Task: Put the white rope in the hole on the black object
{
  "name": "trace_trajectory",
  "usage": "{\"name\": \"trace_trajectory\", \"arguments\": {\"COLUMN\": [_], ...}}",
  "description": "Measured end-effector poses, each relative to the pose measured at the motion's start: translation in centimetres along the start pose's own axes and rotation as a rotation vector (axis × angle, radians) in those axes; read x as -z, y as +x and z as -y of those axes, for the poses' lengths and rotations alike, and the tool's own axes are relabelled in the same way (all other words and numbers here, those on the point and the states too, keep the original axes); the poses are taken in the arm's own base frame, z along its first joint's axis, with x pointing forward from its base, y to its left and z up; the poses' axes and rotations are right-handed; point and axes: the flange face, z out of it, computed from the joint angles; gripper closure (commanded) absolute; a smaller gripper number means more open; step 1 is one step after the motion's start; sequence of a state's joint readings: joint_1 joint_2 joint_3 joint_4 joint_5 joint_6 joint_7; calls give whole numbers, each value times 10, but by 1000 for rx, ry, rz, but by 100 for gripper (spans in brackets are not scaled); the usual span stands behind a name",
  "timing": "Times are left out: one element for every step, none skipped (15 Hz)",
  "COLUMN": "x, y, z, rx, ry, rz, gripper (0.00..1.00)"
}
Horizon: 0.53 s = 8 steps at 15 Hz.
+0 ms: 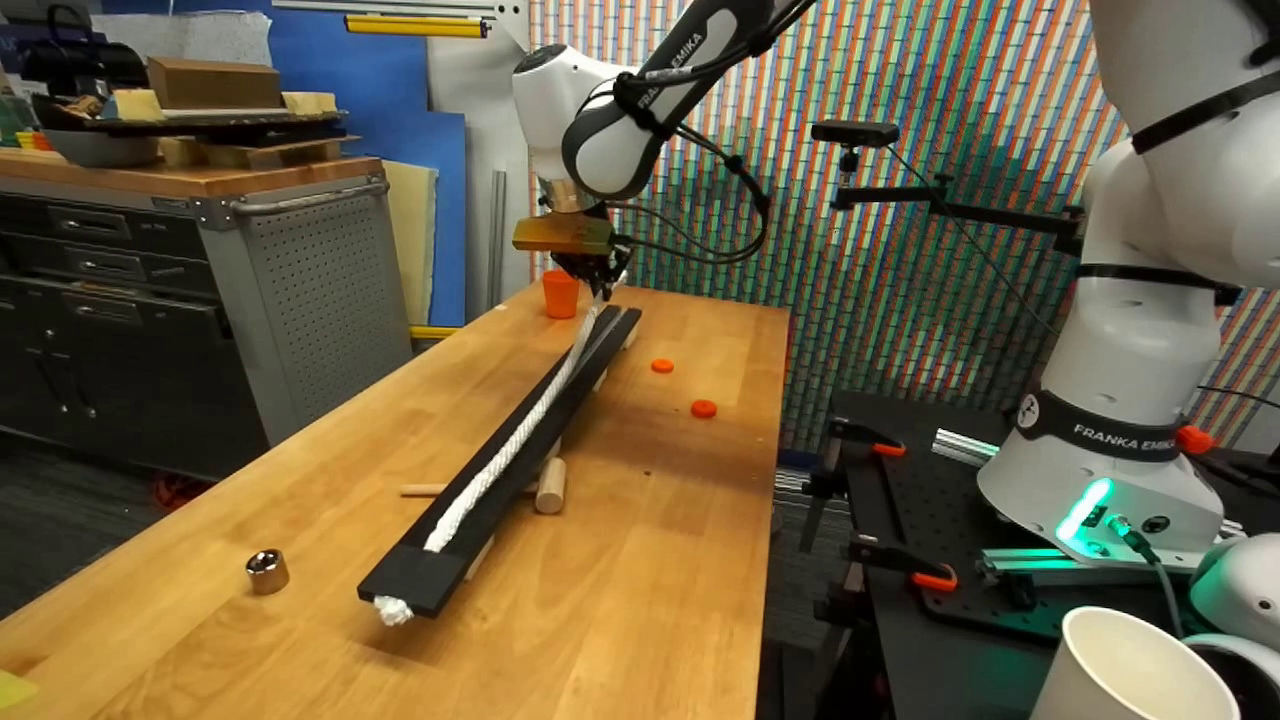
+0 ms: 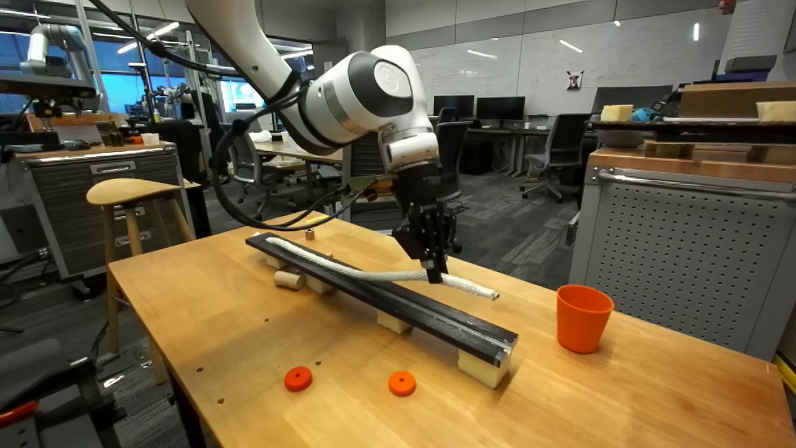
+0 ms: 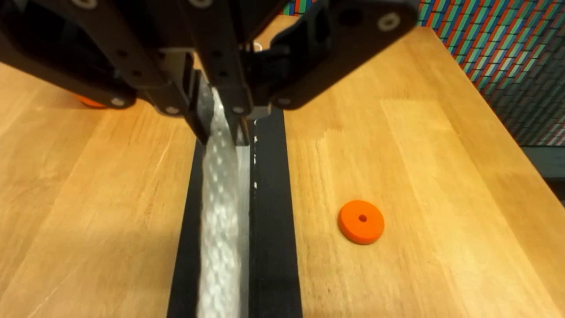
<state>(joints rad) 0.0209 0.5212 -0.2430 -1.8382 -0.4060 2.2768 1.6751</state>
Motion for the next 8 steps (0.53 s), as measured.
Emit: {"name": "trace_trajectory", "arguments": {"x": [-7, -13, -19, -25, -30, -34, -38, -41], "y": [-8, -16, -23, -30, -37, -42, -44, -46], "z": [1, 2, 3, 4, 4, 5, 6, 6], "rx": [16, 33, 51, 69, 86, 99, 109, 117], "ry": [-4, -8, -8, -10, -10, -8, -4, 2], "rz": [-4, -10, -17, -25, -38, -52, -70, -88], "gripper": [96, 96, 96, 96, 96, 96, 96, 96]}}
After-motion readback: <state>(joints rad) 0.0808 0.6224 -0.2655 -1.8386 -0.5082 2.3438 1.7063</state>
